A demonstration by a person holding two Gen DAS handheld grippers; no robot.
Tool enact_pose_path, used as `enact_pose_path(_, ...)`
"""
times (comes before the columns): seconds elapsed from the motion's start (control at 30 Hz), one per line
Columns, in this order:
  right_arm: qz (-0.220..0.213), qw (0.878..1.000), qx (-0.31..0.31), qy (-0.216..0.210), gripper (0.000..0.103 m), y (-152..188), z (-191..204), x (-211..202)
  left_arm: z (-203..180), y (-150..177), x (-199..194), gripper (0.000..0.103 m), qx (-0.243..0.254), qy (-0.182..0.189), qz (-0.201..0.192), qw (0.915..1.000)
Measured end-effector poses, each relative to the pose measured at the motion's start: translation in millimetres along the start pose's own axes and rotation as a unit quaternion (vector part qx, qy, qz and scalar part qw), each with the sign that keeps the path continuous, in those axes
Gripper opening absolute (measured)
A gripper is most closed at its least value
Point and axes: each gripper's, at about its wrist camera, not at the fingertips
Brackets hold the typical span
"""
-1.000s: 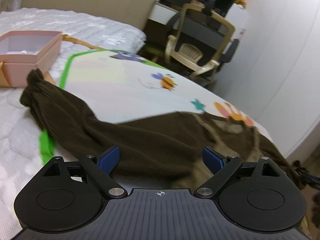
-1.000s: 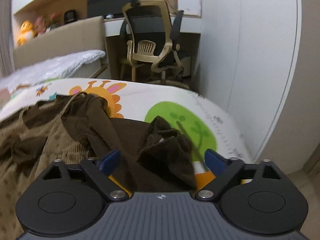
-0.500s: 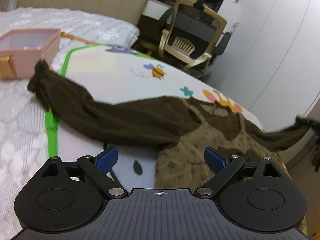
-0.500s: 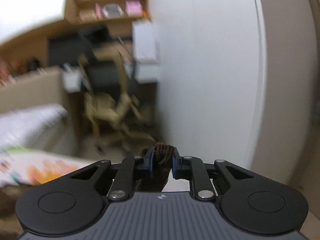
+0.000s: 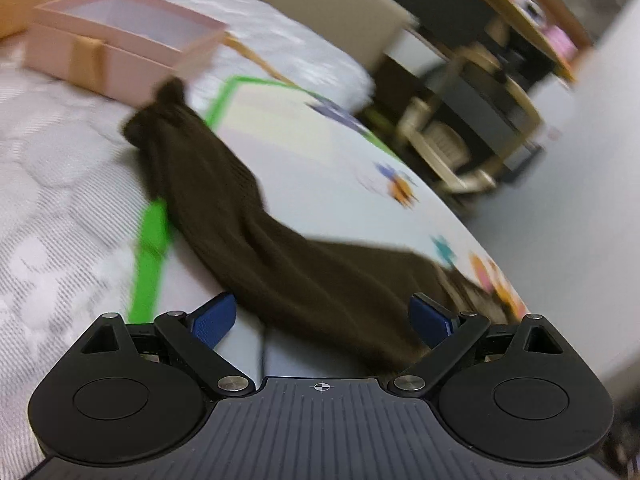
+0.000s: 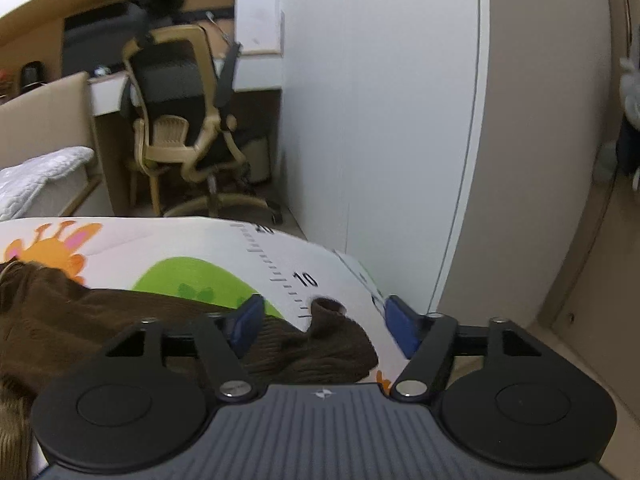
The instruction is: Fold clothes
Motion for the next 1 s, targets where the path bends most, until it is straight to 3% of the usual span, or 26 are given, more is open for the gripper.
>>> enact_pose_path(0.17,-0.009,1.0,-0.017,-0.001,0.072,4.8,3.8,-19.4,3.6,-11.7,21.2,0.095,-0.008,-0.033,-0.02,0.9992)
enact_pose_path(0.2,-0.01,1.0,-0.015,-0.003,0.072,4.4,4.6,-22.9,2.9,-12.9,24.8,0.089,-0.005,-0.04,-0.027,0.9988)
enact_pose_path(0.23,-0.012,1.0,-0.013,-0.005,0.073,3.6,5.6,-26.4,1.2,-14.4,26.9,0.07,0.001,-0.047,-0.033,0.9983)
enact_pose_path(0.33,-0.022,1.0,-0.011,-0.014,0.074,-0.1,11.1,-38.7,-5.3,-21.1,32.6,0.033,0.029,-0.067,-0.042,0.9965)
enact_pose_path(0.47,-0.038,0.999,-0.021,-0.028,0.078,-6.4,21.2,-54.5,-24.2,-37.9,14.6,0.014,0.085,-0.049,-0.078,0.9921)
enact_pose_path(0.63,-0.049,0.997,-0.023,-0.049,0.08,-8.2,35.6,-67.0,-44.5,-53.2,-41.0,0.012,0.14,-0.025,-0.163,0.9762)
enact_pose_path(0.7,-0.049,0.997,-0.025,-0.057,0.081,-7.2,41.4,-69.4,-40.4,-52.2,-55.8,0.012,0.139,-0.019,-0.172,0.9752)
enact_pose_path(0.8,-0.048,0.996,-0.028,-0.067,0.083,-5.6,48.3,-72.1,-25.3,-42.6,-65.8,0.012,0.131,-0.028,-0.152,0.9793)
enact_pose_path(0.9,-0.051,0.996,-0.027,-0.072,0.084,-4.7,50.8,-74.4,0.7,-30.9,-62.8,0.016,0.093,-0.034,-0.107,0.9893)
enact_pose_path(0.93,-0.052,0.996,-0.024,-0.073,0.084,-4.5,51.0,-74.6,10.9,-28.0,-59.1,0.021,0.067,-0.027,-0.091,0.9932)
enact_pose_path(1.0,-0.053,0.996,-0.018,-0.073,0.084,-2.8,50.8,-74.6,27.6,-23.4,-49.4,0.047,0.015,-0.01,-0.06,0.998)
Point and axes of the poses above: each gripper's, at about its wrist camera, not at the fingertips, and x roughly the way its jaws point, z to its left, y to its underside, and after that the axes turned 9 degrees about x, right-handed
